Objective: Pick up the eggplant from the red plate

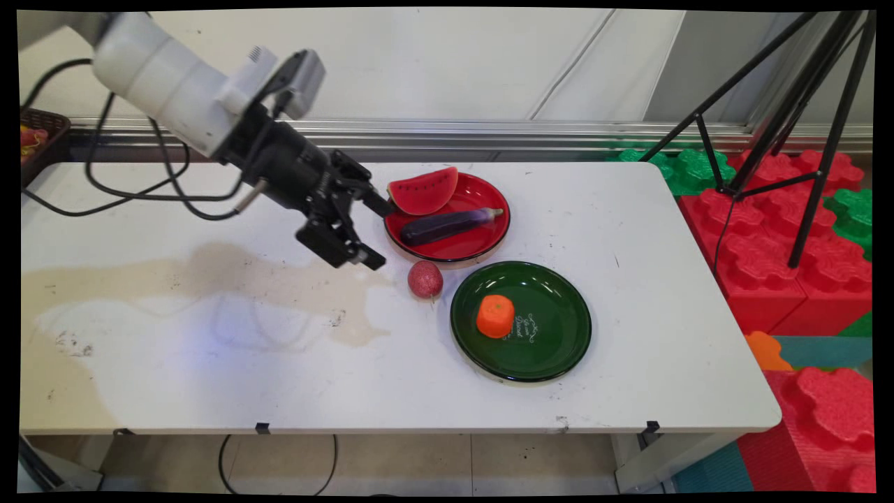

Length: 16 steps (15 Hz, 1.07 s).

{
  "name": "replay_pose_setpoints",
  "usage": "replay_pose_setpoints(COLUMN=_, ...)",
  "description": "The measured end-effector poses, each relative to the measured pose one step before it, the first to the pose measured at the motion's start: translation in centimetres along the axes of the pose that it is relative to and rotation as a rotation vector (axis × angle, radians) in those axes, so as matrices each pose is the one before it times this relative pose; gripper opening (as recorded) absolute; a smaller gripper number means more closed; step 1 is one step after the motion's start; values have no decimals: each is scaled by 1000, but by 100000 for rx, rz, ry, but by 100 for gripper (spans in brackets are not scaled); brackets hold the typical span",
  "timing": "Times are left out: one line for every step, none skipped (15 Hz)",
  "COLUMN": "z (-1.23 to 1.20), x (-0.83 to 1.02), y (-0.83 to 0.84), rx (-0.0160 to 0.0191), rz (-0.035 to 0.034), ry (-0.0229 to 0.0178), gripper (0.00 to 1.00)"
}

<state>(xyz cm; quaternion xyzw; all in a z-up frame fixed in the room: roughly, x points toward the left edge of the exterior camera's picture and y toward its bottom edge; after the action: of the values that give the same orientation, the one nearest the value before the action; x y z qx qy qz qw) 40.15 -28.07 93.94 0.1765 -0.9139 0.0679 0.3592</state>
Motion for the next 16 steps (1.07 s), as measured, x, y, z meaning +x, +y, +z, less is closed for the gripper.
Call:
replay_pose_setpoints(z=-624, x=-152, y=58, rx=-241, rz=-25, ry=382, gripper=100)
replay_pose_setpoints(z=-643, x=-146, y=56, rx=-332, rz=-49, ry=424, gripper=100)
replay_pose_setpoints(z=-573, x=-110, y=76, rx=-325, rz=-86, ry=408, gripper=100)
replay_pose_setpoints(z=-355, x=-74, y=57, rx=-159, rz=-104, ry=231, gripper=100)
replay_pose_setpoints(z=-323, x=-54, y=44, rx=-109, rz=-125, ry=244, gripper=100)
replay_pose_setpoints(z=-270, x=-44, y=33, rx=-12, rz=-173, ry=191, gripper=100)
replay_pose_setpoints(z=-249, x=-34, y=18, rx=66, rz=-179, ry=161, gripper=100)
replay_pose_setpoints(z=-232, x=-38, y=-46, rx=385, rz=-381, ry=80, gripper=100)
replay_pose_setpoints(z=-233, x=-29, y=-119, rx=827, rz=-513, ry=65, gripper=100)
replay_pose_setpoints(z=-154, x=-46, y=-242, rx=1201, rz=-606, ry=-62, gripper=100)
replay_pose_setpoints(z=-80, x=-23, y=-342, rx=1432, rz=-596, ry=-5, gripper=100)
replay_pose_setpoints(z=-27, x=1, y=-237, rx=952, rz=-343, ry=22, gripper=100)
replay_pose_setpoints(z=37, x=52, y=-476, rx=1689, rz=-439, ry=30, gripper=100)
replay_pose_setpoints(z=51, x=35, y=-332, rx=1066, rz=-274, ry=35, gripper=100)
replay_pose_setpoints(z=133, x=61, y=-496, rx=1395, rz=-257, ry=8, gripper=100)
replay_pose_setpoints(z=202, x=71, y=-599, rx=1566, rz=-291, ry=35, gripper=100)
